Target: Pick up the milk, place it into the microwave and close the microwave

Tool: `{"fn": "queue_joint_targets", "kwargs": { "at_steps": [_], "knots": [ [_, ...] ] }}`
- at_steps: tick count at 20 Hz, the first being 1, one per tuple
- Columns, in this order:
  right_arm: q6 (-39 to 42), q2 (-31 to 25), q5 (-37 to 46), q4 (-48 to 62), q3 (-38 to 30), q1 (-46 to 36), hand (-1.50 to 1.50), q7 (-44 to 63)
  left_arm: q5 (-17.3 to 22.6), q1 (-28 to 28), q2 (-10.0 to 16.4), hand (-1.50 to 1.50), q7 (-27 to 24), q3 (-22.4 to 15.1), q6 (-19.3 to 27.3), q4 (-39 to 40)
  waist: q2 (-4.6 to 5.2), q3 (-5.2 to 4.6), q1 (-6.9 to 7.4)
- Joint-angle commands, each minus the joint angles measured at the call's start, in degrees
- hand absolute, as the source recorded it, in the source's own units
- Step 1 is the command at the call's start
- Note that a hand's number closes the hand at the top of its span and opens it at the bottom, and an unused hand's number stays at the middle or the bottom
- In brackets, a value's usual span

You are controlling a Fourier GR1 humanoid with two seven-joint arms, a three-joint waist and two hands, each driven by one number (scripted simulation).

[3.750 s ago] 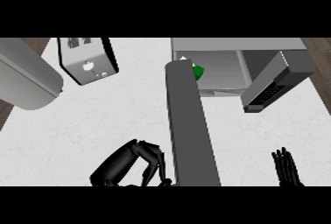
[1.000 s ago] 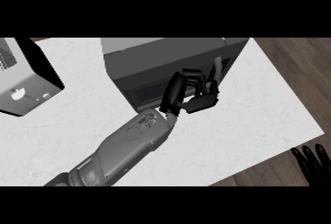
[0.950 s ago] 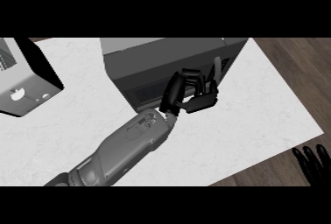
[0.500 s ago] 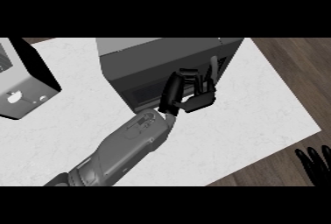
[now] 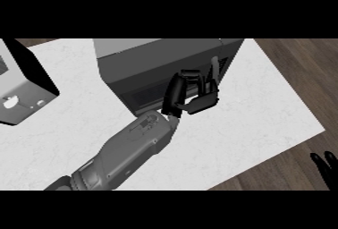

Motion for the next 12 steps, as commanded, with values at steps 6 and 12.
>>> {"fn": "queue_joint_targets", "kwargs": {
  "at_steps": [6, 12],
  "knots": [
    [2.6, -1.0, -3.7, -1.3, 0.7, 1.5, -1.50, 0.7, 2.5, -4.8, 0.0, 1.50, -1.0, 1.4, -1.6, 4.6, 1.11, 0.14, -0.97],
    [3.0, -2.6, -5.2, -3.3, -0.5, 2.2, -1.50, 1.6, 3.5, -4.7, 0.0, 1.50, -2.1, 1.1, -1.0, 5.5, 1.04, 0.04, -1.60]
  ]
}}
